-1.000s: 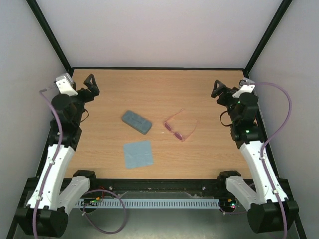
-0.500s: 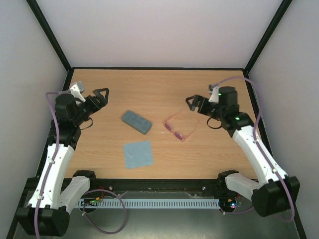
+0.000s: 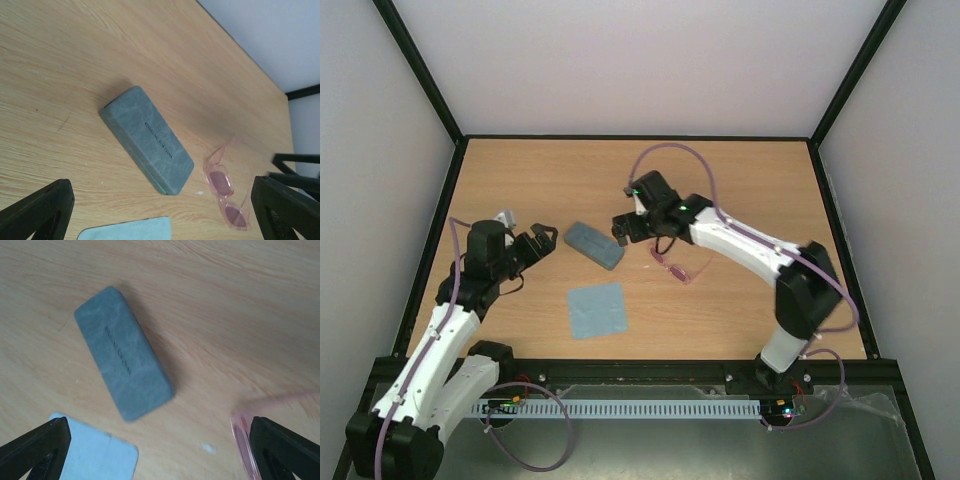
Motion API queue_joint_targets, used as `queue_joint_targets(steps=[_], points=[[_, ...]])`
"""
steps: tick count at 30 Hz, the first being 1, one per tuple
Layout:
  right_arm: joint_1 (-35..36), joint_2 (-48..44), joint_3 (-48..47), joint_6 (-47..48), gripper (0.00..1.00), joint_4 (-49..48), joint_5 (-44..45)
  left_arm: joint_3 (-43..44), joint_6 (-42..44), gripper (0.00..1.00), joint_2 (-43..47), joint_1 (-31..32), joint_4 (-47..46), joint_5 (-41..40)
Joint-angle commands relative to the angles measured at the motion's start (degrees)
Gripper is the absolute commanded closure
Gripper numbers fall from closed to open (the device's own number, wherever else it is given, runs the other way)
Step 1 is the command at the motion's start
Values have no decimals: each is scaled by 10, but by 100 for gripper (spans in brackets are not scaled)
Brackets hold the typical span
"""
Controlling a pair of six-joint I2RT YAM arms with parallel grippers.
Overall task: Organize the sunglasses
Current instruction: Pick up the sunglasses case from the center of the board.
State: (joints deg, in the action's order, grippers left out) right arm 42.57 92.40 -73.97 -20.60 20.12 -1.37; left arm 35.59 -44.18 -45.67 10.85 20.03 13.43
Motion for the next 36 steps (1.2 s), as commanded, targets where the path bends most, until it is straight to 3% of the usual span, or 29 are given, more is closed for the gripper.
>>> queue_joint_targets(steps=[1,9,17,28,36], points=[[32,121,-107,75,2,60,53,-8,-38,0,28,-10,16,-38],[59,274,-265,152,1,108,55,-30,-58,1,18,-52,-16,25],[85,307,-269,184,1,106,24,-46,-49,1,9,-67,-30,44],[89,349,-279,185,1,89,100,-57,-42,1,9,-73,-32,48],[86,374,-302,185,2,88,86,-59,-42,1,-1,-73,-40,48]])
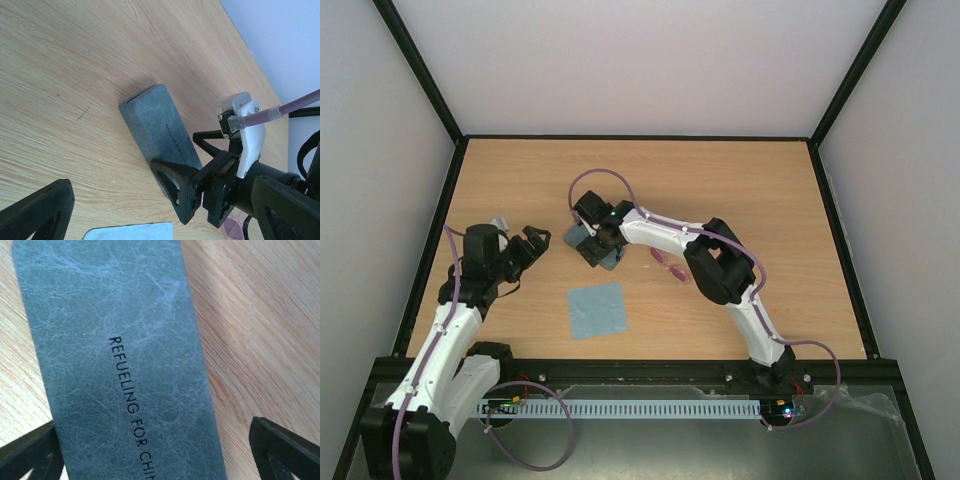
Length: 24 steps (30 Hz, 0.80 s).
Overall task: Organize the sunglasses
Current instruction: Pick up the sunglasses case from the center of the board.
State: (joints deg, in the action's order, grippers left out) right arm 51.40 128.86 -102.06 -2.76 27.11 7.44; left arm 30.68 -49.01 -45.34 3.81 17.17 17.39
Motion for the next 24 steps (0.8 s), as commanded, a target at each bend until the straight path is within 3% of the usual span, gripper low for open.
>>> queue_joint_targets(steps=[1,10,17,24], points=[[-4,10,-20,5,5,17,-8,-10,7,1,-5,-3,-12,9],[-17,-3,-5,-15,42,2,-64,-12,13,1,-12,-3,-17,13],[-57,-69,43,-86,45,-32,-181,-12,26,1,-27,-3,-25,41],[-101,-142,111,-184,45,-116,-317,-26,-9,5,-66,26,-91,79]])
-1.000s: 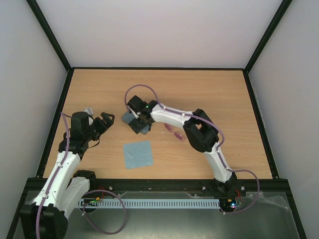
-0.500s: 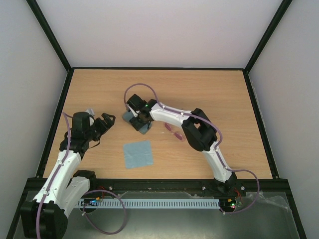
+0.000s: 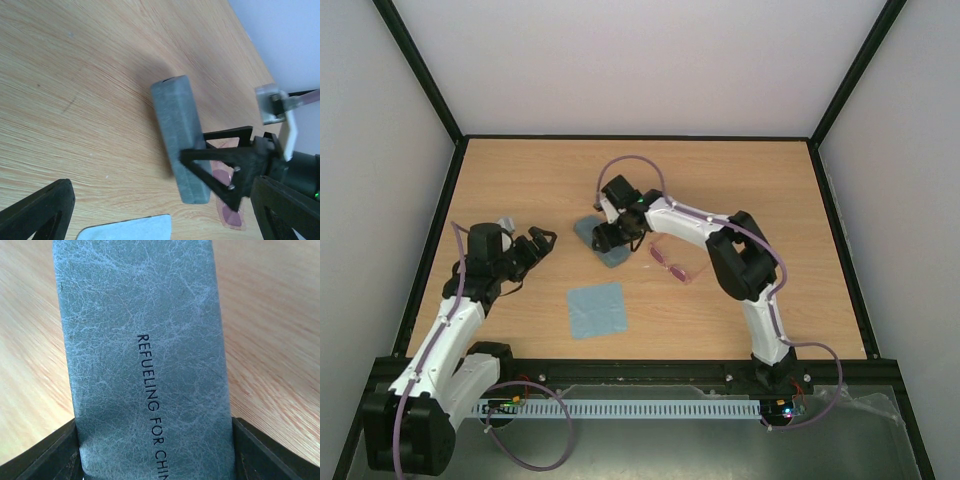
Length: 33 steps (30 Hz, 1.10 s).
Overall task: Organize the sunglasses
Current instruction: Pick up the sunglasses case from the center of the board, then open the sunglasses case.
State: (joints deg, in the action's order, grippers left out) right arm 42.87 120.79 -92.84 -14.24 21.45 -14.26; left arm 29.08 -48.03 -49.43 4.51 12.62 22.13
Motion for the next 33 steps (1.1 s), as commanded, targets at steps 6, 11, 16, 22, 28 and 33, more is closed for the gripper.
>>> queue_joint_targets(steps=[6,11,16,22,28,33], points=[[-22,-88,69,-139,46,-119,-149,-8,-62,12,-78,74,-115,23],[-22,-95,92,-164,48,-149,-161,-13,-121,8,-102,99,-181,7],[-22,-104,115,-182,48,-177,-174,-15,-152,7,-141,110,-238,7],[-22,-121,130,-195,48,-198,-187,-19,-163,14,-172,113,-267,-7],[-22,-138,145,-195,48,-208,-204,-20,-163,23,-199,113,-284,-20],[-22,-149,158,-190,48,-214,-221,-16,-159,26,-225,114,-301,-23]])
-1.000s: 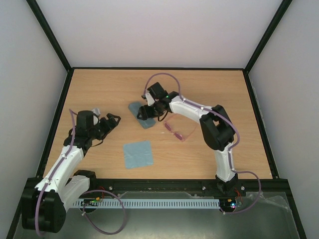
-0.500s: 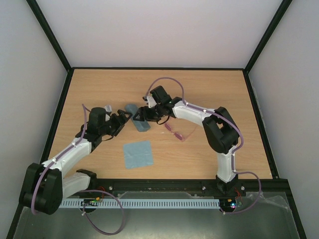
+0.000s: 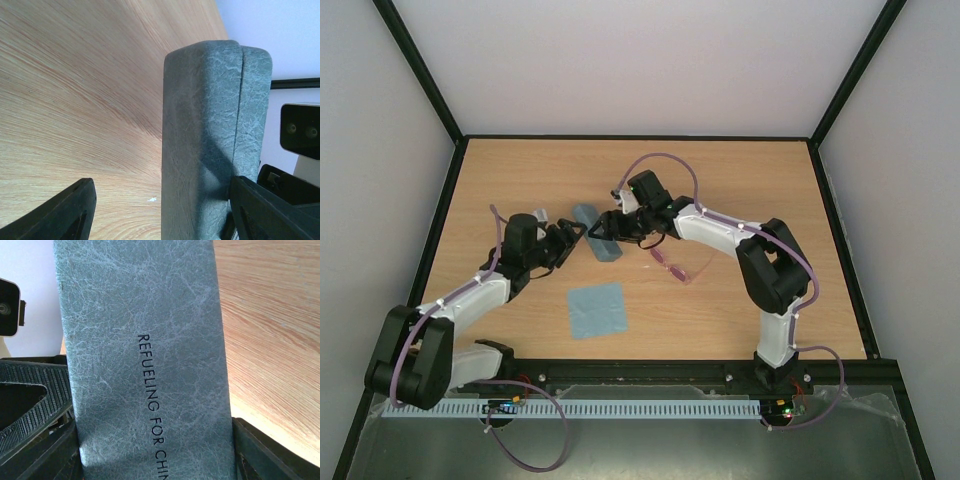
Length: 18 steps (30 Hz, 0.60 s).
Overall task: Organize the sunglasses
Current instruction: Open the sunglasses case.
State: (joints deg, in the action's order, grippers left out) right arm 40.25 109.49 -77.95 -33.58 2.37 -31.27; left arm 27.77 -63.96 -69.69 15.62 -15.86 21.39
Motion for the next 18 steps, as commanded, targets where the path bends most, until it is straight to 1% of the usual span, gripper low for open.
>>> queue_joint_targets(steps=[1,7,15,18], points=[[4,-39,12,4,48,-24,-55,-2,2,26,-27,3,-16,-15],[4,-56,24,-2,48,-38,-72,-6,10,28,-34,2,-10,-23],[-4,-69,18,-25,48,-64,-100,-23,16,29,-44,2,-8,-30],[-6,-71,16,-36,49,-70,-108,-24,20,31,-51,2,-8,-29]])
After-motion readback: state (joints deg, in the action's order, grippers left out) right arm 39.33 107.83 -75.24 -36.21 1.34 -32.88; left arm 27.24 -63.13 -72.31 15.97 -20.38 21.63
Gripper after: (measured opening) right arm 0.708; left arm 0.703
